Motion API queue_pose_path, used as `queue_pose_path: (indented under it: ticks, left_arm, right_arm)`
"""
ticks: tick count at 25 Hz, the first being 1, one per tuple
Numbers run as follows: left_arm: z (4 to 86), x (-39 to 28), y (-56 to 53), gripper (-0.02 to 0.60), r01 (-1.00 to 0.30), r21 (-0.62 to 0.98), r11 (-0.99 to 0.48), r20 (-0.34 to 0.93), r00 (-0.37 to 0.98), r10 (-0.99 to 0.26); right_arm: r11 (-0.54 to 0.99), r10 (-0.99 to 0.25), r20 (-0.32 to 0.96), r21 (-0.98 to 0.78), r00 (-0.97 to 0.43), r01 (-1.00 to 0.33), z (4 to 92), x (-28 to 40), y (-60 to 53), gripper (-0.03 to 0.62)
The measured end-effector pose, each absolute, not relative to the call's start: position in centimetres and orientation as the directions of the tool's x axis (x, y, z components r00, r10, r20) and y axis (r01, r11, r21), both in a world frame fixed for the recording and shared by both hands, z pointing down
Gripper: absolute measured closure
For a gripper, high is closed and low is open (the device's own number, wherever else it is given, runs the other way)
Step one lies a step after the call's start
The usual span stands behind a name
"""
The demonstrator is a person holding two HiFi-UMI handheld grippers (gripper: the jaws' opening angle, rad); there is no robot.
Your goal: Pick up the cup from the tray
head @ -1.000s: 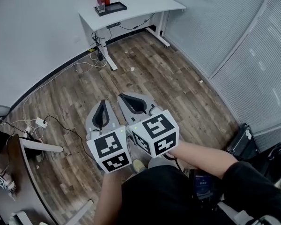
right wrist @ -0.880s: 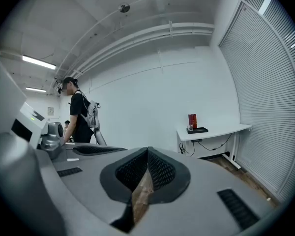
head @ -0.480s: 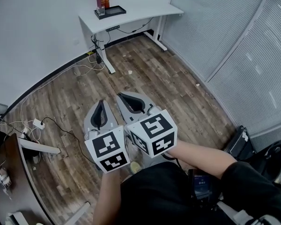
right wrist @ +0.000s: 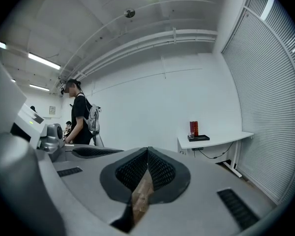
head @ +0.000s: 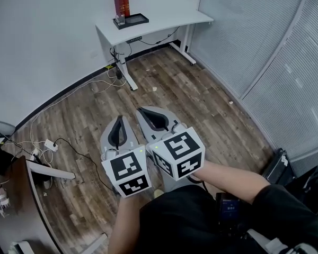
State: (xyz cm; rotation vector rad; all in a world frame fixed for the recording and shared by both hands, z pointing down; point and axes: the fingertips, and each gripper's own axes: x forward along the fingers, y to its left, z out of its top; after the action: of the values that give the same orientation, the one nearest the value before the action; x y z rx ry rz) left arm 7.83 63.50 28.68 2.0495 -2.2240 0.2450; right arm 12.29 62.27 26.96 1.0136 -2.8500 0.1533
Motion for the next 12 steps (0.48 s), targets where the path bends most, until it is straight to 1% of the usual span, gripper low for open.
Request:
queue_pose_path:
  ticks: [12]
  left_arm:
    - [30.6, 6.7, 54.9, 0.578, -0.997, -0.066, 0.045, 0.225, -0.059, -0.973]
  right_arm:
    - [0.761, -0.629, 0.139, -0.092, -0.765, -0.642, 28.7, 11.0, 53.8, 0.582]
